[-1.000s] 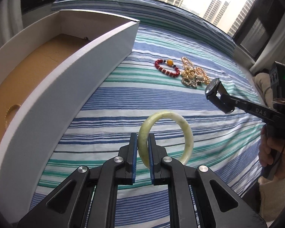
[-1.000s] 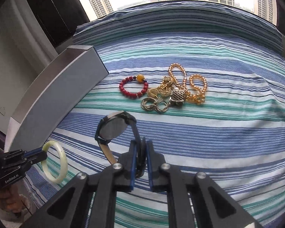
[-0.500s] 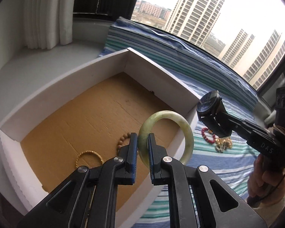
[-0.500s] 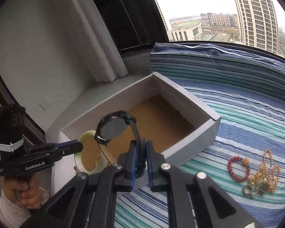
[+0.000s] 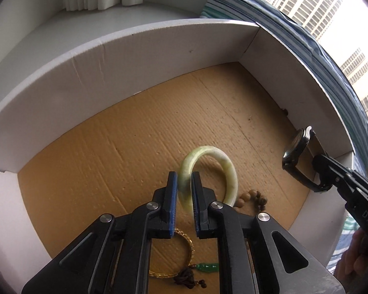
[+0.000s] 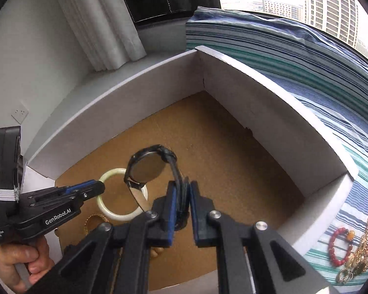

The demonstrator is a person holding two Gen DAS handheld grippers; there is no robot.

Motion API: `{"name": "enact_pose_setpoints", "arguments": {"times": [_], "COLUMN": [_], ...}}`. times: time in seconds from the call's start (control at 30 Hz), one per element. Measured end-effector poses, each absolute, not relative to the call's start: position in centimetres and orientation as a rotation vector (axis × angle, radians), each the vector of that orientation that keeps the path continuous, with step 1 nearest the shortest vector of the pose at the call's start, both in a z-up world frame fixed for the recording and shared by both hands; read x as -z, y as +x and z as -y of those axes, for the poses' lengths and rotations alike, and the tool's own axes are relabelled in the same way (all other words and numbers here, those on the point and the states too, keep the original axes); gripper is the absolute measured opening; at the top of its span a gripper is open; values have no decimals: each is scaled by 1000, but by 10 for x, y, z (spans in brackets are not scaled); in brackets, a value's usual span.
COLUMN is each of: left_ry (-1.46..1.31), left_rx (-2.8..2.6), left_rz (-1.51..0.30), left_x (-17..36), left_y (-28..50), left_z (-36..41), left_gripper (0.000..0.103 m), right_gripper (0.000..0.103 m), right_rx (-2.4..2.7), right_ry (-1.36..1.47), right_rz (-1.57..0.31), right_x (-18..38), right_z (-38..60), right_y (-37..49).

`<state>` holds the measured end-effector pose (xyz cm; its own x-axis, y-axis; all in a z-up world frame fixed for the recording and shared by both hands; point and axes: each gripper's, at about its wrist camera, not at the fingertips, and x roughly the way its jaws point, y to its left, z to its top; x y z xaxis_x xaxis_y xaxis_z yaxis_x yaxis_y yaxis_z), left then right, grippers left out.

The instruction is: Organize jewelry

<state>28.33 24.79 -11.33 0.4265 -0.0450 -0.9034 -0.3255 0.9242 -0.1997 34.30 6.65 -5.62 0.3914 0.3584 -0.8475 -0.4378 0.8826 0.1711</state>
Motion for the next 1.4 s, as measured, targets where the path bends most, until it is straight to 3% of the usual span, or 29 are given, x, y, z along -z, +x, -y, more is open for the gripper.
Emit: {"name": "enact_pose_setpoints", "arguments": {"times": [0.03,0.07,0.1,0.13,0.2,0.5,0.8,1.13,1.4], "left_ry": [-373,-375,-376,-374,-354,-318,-154,-41,3], "left_rx": [-194,-205,-217,-232,-261,-204,-28,132,155], "left_rz": [-1131,-1136,-1138,-1131,-1092,-955,-857,-858,-965], "left_x": [115,116,114,112,103,45,4,29,73], "left_y": [283,281,279,276,269,211,152,115,100], "left_z": [-250,-252,-253,-255,-256,-226,-116,-12,14], "left_gripper": [14,20,41,64,80,89,96,97,97], "right_gripper": [18,38,62,68,69,74,74,74,74], "right_rx": [-482,-468,-454,-445,-452,-404,-310,-98,14], "right_ry": [-105,-114,-115,-111,-108,-125,-157,-67,-9], "right_rz": [-1050,-1049,-1045,-1033,-997,-838,-815,-804,-874], "right_x": [58,59,58,55,45,-8,-16,3,35], "right_z": [-67,-66,-64,-61,-54,9,101,201,244], "right_y": [343,344,343,341,333,267,191,121,78]}}
